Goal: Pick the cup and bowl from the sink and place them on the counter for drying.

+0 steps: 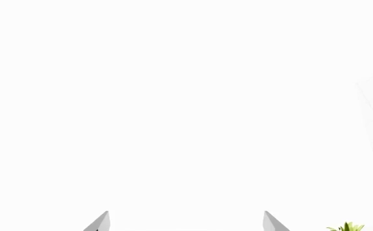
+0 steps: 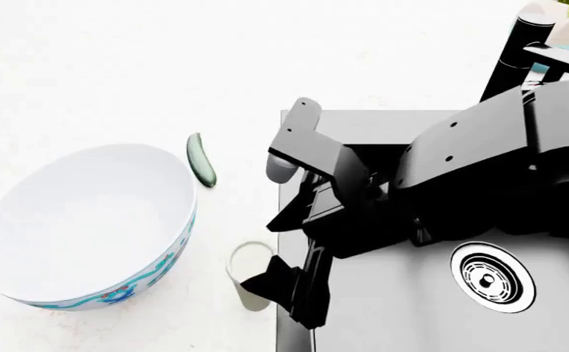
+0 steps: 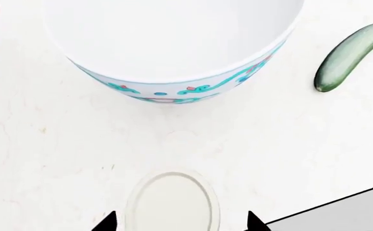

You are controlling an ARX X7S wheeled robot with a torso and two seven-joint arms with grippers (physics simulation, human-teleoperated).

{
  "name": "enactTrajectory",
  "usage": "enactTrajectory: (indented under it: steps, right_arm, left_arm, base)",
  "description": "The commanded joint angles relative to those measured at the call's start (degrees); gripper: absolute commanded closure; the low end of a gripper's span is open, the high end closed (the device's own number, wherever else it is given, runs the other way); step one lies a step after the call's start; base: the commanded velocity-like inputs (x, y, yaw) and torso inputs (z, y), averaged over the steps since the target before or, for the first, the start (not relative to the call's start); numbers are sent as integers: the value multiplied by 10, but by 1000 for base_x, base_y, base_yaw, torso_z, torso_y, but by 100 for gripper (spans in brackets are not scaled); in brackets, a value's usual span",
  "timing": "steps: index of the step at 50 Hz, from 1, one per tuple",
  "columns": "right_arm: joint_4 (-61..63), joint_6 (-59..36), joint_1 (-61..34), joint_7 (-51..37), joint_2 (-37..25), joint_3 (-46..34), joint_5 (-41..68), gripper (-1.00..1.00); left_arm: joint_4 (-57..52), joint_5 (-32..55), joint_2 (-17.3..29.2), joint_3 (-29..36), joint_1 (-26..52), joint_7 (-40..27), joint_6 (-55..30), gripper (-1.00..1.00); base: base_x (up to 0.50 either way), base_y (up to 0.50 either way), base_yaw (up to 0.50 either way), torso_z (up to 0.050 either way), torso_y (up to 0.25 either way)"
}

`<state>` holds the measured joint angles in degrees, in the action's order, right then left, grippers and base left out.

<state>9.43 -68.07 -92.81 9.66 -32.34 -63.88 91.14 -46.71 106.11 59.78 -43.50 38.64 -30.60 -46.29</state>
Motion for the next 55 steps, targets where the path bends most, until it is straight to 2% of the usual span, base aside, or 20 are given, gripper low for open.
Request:
enactTrajectory:
  steps: [1, 34, 42, 55]
  right_arm:
    - [1, -1, -4, 0, -2, -1, 2, -100]
    - [18, 43, -10, -17, -30, 51, 53, -100]
    - [62, 99, 9, -50, -92, 103, 74, -100]
    - [206, 263, 107, -99, -228, 222, 89, -100]
  left_arm:
    - [0, 1, 2, 1, 1, -1, 1, -100]
    - [3, 3, 10, 19, 14, -2, 11, -100]
    - [1, 0, 11, 33, 23, -3, 18, -100]
    - [1, -3, 40, 124, 91, -16, 60, -100]
  base:
    - [0, 0, 0, 0, 0]
    - [0, 0, 0, 0, 0]
    - [0, 0, 0, 0, 0]
    - [0, 0, 0, 0, 0]
